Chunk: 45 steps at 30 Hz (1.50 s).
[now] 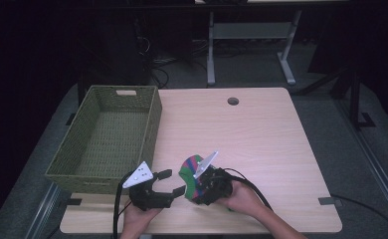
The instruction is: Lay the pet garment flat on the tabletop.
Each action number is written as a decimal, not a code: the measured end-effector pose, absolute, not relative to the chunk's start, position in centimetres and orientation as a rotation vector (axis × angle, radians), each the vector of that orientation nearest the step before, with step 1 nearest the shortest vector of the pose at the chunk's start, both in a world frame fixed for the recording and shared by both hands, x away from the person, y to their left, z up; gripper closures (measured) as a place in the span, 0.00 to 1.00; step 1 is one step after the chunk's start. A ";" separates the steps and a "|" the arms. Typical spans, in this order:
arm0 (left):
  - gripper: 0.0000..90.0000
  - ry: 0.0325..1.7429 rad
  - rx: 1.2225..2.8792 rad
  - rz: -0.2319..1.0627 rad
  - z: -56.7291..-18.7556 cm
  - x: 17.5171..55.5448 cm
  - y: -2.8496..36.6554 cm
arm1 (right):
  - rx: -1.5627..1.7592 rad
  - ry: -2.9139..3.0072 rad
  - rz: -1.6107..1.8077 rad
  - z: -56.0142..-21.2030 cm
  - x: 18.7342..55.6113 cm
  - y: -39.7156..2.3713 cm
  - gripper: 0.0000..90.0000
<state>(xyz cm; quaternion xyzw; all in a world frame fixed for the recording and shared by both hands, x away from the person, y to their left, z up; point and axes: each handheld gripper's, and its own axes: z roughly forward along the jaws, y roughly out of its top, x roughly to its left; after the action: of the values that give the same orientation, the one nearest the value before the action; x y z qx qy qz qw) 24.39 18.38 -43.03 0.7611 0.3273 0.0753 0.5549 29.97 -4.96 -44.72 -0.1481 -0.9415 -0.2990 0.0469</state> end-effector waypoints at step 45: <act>0.23 0.785 1.794 0.168 -43.1 24.6 18.5 | -0.501 -2.931 -0.992 -44.5 29.4 -5.8 0.92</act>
<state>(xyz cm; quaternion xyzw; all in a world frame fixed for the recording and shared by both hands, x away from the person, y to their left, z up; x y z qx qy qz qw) 24.55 18.49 -43.11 0.7594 0.3323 0.0709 0.5549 29.44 -5.77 -44.49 -0.1599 -0.9351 -0.3163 0.0035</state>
